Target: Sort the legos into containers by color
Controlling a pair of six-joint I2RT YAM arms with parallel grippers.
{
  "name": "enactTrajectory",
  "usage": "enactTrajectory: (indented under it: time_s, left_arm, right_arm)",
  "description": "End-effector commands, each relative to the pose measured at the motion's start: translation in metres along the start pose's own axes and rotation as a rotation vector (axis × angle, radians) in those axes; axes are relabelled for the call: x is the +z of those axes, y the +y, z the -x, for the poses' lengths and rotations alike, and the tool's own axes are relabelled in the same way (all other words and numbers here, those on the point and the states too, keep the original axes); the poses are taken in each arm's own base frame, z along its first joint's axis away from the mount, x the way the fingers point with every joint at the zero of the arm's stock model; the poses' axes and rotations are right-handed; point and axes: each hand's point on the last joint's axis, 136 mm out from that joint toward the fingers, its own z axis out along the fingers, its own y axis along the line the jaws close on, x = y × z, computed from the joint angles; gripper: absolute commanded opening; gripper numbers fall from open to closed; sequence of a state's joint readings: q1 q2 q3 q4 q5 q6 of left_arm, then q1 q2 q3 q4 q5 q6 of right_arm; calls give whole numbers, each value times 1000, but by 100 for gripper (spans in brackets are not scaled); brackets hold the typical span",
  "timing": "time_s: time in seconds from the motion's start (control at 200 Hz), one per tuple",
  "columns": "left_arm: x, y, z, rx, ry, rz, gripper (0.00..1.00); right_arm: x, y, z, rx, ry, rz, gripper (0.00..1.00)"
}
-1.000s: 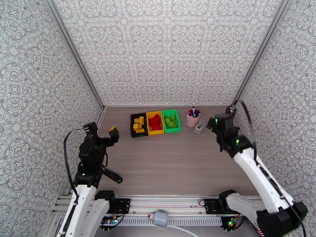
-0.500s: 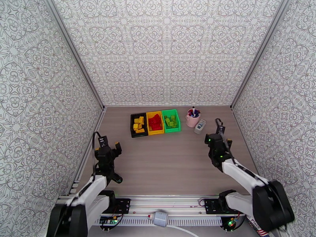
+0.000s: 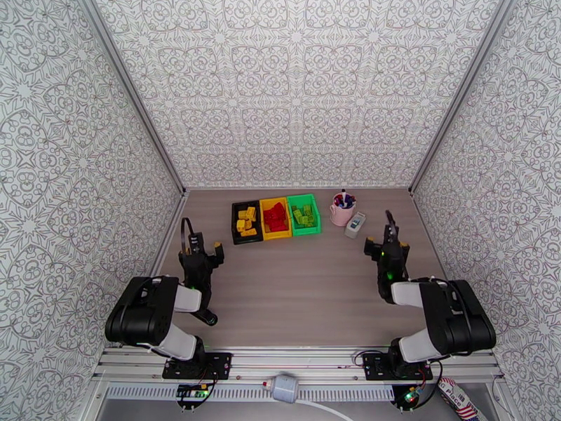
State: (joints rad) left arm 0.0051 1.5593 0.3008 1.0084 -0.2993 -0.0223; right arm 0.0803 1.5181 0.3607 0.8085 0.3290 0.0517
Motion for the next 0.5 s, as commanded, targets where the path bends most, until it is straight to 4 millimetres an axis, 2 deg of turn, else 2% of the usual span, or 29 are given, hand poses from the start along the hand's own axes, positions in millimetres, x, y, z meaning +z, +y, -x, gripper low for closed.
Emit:
enactTrajectory:
  time_s: [0.0,0.425,0.49]
  left_arm:
    - [12,1,13,-36,14,-27,99]
    - [12,1,13,-27,7,-20,99]
    - [12,1,13,-27,6,-21,99]
  right_arm:
    - [2,9,25,30,-84,64,99]
    - [0,4,25,35,-93,44,99]
    - [2,11,25,20,-86,80,99]
